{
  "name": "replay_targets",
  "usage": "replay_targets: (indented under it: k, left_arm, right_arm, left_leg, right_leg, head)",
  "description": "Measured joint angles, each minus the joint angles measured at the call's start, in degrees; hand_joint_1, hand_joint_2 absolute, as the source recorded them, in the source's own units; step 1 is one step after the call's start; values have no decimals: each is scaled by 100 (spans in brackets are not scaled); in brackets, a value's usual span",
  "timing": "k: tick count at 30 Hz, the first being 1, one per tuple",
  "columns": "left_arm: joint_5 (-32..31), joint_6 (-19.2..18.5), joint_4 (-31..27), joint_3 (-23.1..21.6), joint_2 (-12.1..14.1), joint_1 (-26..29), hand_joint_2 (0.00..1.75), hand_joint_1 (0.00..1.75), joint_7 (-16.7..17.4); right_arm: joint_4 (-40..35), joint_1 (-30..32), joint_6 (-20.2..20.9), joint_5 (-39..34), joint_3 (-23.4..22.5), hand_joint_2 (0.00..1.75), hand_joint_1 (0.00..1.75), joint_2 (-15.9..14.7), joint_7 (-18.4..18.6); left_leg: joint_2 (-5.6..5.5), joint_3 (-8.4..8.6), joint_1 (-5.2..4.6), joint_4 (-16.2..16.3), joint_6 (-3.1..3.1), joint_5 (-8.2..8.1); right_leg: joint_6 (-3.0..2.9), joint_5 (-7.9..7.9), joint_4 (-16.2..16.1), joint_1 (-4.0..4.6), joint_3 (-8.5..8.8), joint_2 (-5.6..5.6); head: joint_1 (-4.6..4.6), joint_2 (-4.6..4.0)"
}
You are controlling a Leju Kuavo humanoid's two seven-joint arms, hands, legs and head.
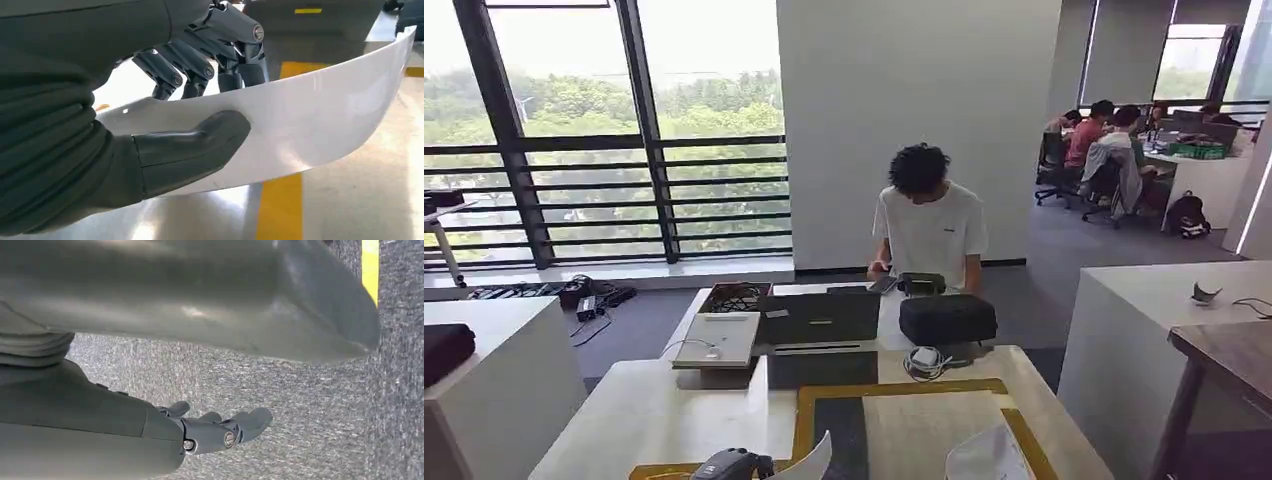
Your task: Take the parts from the cabinet and place them on the table.
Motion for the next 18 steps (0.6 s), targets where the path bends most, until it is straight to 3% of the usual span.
replay_targets:
  k: [6, 7, 18]
  left_arm:
    - [-265, 114, 48, 15, 33, 45, 175, 0, 33]
    - [-293, 135, 48, 20, 33, 41, 0, 0, 78]
    - [-625, 83, 26, 39, 11, -170, 0, 0, 216]
  right_arm:
    - [0, -9, 9, -15, 0, 0, 0, -2, 18]
    - [0, -8, 7, -20, 0, 0, 0, -2, 17]
    - [0, -8, 72, -20, 0, 0, 0, -2, 22]
  left_leg:
    - [0, 1, 8, 3, -30, 8]
    - [0, 1, 6, 5, -30, 8]
    - [-1, -3, 4, 42, -27, 7]
  right_leg:
    - [-18, 13, 1, 3, 3, 0]
    - [-17, 14, 1, 3, 4, 0]
    - [4, 28, -1, 2, 16, 1]
  head:
    - [0, 0]
    - [0, 0]
    - [0, 0]
